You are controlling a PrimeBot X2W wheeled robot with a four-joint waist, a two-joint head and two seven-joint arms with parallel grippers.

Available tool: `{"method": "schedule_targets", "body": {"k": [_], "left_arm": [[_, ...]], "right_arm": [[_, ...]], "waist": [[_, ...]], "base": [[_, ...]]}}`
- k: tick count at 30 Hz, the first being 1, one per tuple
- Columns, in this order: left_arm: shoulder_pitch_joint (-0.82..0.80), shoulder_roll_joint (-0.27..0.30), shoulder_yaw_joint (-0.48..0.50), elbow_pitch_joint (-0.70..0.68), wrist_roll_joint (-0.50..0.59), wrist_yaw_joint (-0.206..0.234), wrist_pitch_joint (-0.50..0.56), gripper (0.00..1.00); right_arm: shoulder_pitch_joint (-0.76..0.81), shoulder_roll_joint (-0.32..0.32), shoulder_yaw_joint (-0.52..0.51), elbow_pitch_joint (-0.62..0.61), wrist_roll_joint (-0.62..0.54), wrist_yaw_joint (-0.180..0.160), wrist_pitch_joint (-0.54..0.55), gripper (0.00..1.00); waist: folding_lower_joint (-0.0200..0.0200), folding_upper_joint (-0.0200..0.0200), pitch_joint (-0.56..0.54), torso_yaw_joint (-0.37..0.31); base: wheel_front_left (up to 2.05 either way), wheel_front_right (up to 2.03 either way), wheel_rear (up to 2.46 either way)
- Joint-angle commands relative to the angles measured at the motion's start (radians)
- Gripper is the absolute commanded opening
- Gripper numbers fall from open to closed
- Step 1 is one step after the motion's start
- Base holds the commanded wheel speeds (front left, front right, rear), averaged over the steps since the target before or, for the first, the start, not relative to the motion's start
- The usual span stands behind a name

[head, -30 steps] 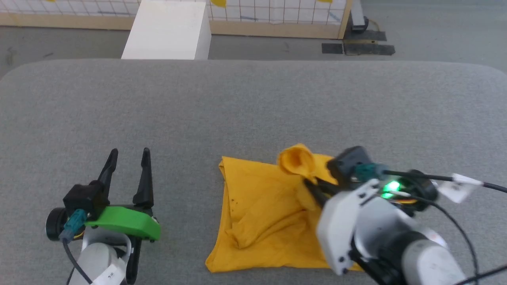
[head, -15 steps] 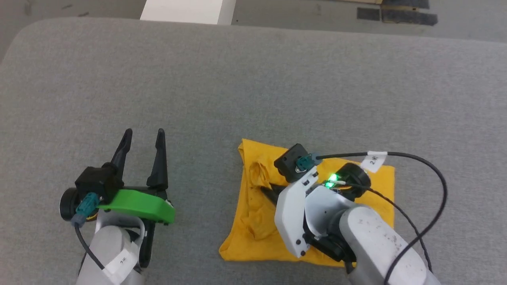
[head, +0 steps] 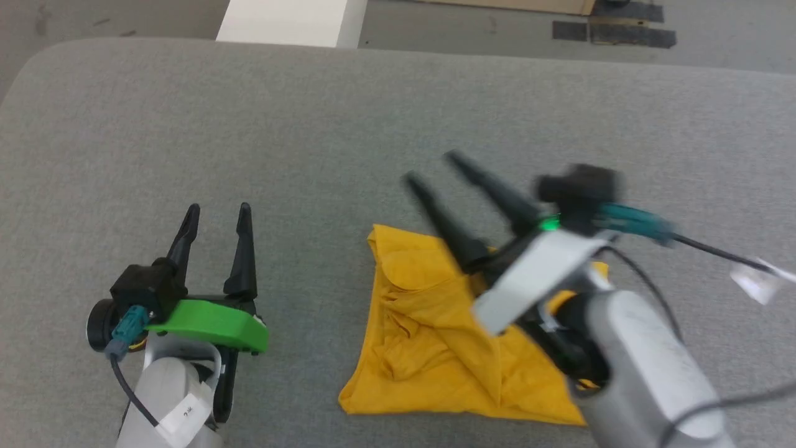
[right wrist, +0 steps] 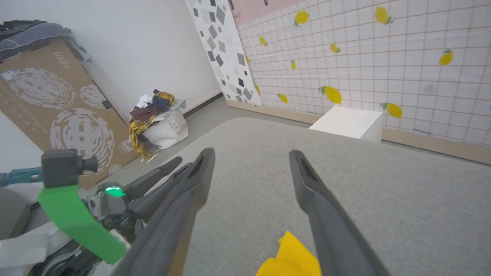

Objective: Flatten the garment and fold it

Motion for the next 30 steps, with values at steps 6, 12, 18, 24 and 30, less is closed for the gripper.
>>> {"method": "schedule_targets", "body": {"k": [6, 12, 18, 24, 30], "left_arm": [[0.036, 0.005, 0.015, -0.013, 0.015, -0.003, -0.005, 1.00], [0.047, 0.009, 0.019, -0.018, 0.014, -0.004, -0.005, 1.00], [0.044, 0.007, 0.017, -0.020, 0.018, -0.004, -0.005, 1.00], [0.041, 0.001, 0.010, -0.021, 0.016, -0.005, -0.005, 1.00], [0.038, -0.004, 0.002, -0.015, 0.014, -0.006, -0.005, 1.00]], "right_arm": [[0.227, -0.003, -0.284, -0.105, -0.025, -0.002, -0.152, 1.00], [0.389, -0.003, -0.429, -0.082, -0.046, -0.002, -0.094, 1.00], [0.455, -0.003, -0.442, -0.007, -0.001, -0.002, 0.063, 1.00], [0.445, -0.003, -0.428, 0.056, 0.000, -0.002, 0.181, 1.00], [0.397, -0.003, -0.405, 0.130, 0.002, -0.002, 0.247, 1.00]], "waist": [[-0.0001, 0.0000, -0.058, -0.073], [-0.0001, 0.0000, -0.059, -0.102], [-0.0001, 0.0000, -0.051, -0.107], [-0.0001, 0.0000, -0.036, -0.088], [-0.0001, 0.0000, -0.024, -0.059]], "base": [[0.00, 0.00, 0.00], [0.00, 0.00, 0.00], [0.00, 0.00, 0.00], [0.00, 0.00, 0.00], [0.00, 0.00, 0.00]]}}
